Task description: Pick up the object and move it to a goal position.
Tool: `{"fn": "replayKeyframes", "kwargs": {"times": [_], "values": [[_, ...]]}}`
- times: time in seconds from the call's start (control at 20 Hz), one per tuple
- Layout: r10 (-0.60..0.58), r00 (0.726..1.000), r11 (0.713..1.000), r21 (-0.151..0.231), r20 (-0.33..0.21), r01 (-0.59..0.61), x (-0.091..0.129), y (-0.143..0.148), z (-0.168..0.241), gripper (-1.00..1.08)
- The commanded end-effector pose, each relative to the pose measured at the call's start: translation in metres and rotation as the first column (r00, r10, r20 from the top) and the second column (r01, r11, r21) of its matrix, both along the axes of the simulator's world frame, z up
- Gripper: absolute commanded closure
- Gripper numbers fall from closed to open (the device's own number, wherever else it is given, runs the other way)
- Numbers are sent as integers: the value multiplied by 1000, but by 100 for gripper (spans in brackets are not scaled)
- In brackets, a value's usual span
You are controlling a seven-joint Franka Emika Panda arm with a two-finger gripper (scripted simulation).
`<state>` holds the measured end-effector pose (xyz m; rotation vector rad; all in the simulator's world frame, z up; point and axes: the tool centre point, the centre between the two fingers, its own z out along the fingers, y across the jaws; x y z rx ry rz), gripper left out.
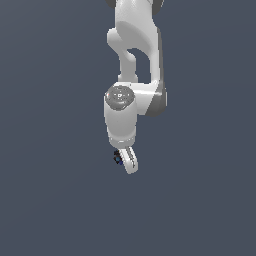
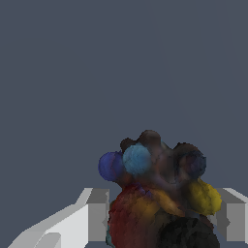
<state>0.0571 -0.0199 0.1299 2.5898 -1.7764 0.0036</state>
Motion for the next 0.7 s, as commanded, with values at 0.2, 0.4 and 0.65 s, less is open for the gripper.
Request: {"fn": "replayKeyframes", "kwargs": {"times": [0.2, 0.4, 0.65], "values": [[0, 1000, 1000, 1, 0, 0, 33, 6, 17, 108], [0, 1000, 1000, 1, 0, 0, 50, 9, 26, 108], [0, 1000, 1000, 2, -1, 0, 67, 11, 34, 108]]}}
